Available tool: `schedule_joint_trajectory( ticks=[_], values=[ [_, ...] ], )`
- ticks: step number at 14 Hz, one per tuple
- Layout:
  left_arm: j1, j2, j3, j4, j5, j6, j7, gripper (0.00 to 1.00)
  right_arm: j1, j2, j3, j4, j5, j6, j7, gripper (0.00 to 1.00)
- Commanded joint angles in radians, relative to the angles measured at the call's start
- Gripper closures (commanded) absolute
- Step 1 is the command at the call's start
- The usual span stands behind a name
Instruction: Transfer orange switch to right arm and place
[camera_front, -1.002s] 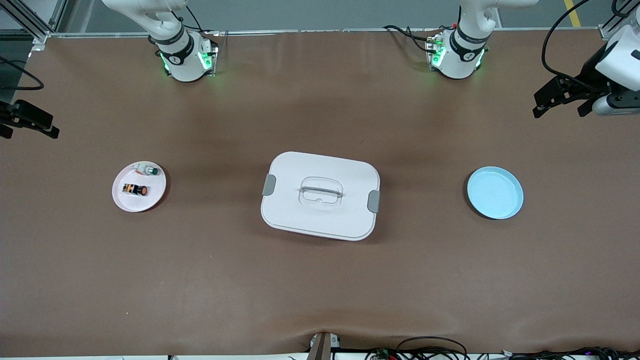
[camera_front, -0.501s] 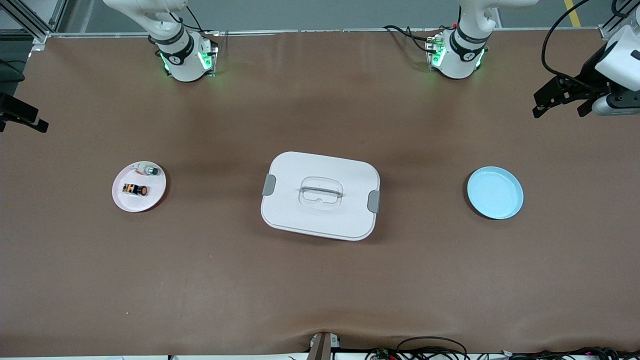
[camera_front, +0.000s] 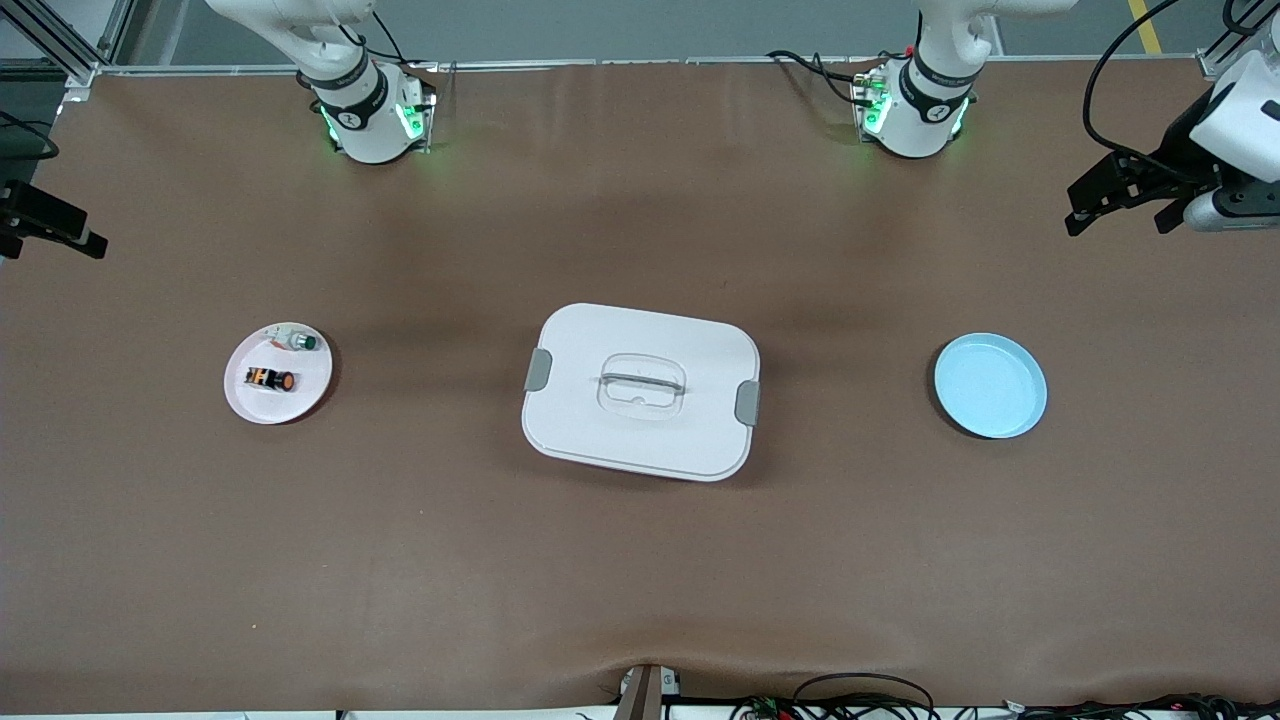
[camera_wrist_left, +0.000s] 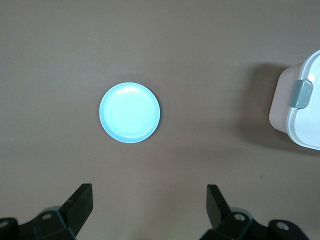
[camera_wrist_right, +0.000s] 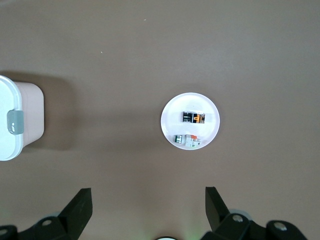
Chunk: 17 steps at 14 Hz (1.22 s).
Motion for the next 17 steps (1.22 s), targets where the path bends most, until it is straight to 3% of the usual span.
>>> schedule_joint_trajectory(
  ticks=[1,17],
  values=[
    [0.001,0.008,-0.002,0.018,0.020,-0.016,0.019,0.00,0.035,0.002,0.003,0.021,-0.020,-0.004,0.020,0.00],
    [0.002,0.008,-0.002,0.017,0.020,-0.016,0.021,0.00,0.004,-0.009,0.014,0.021,-0.071,0.019,0.010,0.00]
  ],
)
